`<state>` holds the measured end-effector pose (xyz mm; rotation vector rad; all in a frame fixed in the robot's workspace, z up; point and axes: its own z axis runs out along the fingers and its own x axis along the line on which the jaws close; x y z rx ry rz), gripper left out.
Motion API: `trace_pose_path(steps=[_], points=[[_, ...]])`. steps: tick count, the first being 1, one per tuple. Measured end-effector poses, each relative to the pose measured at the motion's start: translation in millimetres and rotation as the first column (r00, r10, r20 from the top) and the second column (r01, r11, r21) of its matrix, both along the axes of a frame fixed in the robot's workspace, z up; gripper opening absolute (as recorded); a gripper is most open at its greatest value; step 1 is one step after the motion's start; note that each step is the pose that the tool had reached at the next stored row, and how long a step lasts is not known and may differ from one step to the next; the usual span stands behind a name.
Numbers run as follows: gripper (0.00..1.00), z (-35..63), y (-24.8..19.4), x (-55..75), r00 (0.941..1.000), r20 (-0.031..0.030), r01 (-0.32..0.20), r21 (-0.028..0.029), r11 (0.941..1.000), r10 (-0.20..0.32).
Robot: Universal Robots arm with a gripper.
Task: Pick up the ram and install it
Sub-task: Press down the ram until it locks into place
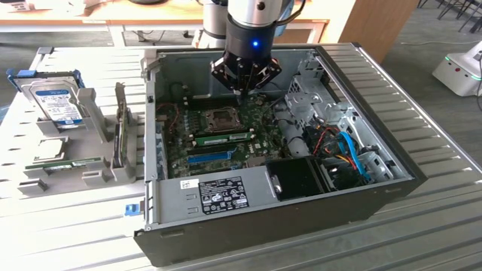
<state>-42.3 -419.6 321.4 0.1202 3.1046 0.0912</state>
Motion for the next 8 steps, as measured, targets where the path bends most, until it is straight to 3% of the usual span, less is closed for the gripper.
trace_pose_path(steps=[5, 8], points=[[0.11, -0.2, -0.1, 4.0, 0.9996, -0.0282, 0.0, -0.0093, 1.0, 0.0], [0.11, -0.1, -0.1, 4.3, 0.9995, -0.031, 0.0, -0.0097, 1.0, 0.0]])
